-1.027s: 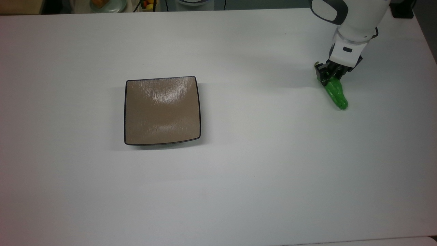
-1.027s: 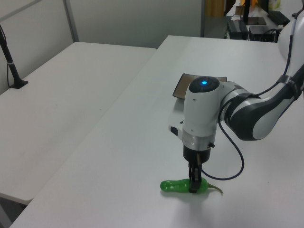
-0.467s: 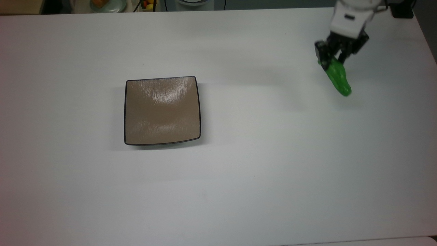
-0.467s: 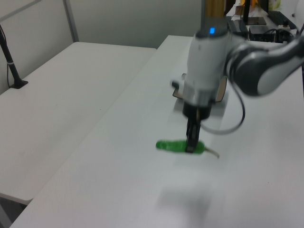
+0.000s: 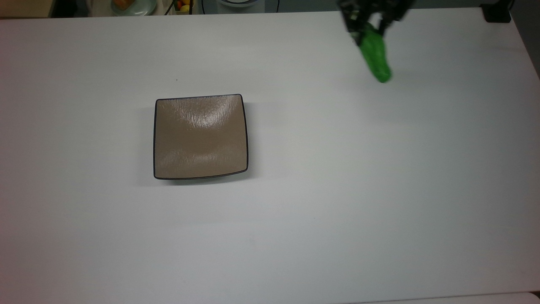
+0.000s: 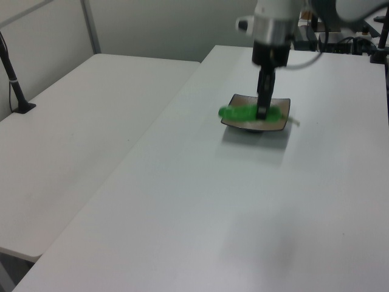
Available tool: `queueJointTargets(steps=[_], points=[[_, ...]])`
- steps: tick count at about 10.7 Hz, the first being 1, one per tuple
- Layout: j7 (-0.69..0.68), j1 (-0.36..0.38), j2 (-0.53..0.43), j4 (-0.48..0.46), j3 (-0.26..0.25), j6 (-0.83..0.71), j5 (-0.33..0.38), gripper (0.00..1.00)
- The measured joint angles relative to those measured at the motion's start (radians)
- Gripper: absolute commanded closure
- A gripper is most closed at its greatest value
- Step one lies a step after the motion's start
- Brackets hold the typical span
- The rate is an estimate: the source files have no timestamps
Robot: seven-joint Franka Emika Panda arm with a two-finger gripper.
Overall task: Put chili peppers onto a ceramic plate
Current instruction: 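Lift the chili pepper and carry it over the brown plate, then lower the chili pepper onto the plate and open the gripper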
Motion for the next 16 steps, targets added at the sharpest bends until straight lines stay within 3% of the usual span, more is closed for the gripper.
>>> queueJointTargets(steps=[4,6,11,16], points=[[-0.219,-0.049,-0.063,-0.002,-0.21,-0.043,0.075,1.0],[-0.291,-0.097,-0.066,-0.005,-0.266,-0.043,0.081,1.0],[-0.399,-0.253,-0.023,-0.031,-0.296,-0.038,0.081,1.0],[-0.403,-0.286,0.129,-0.07,-0.296,0.115,0.081,1.0]])
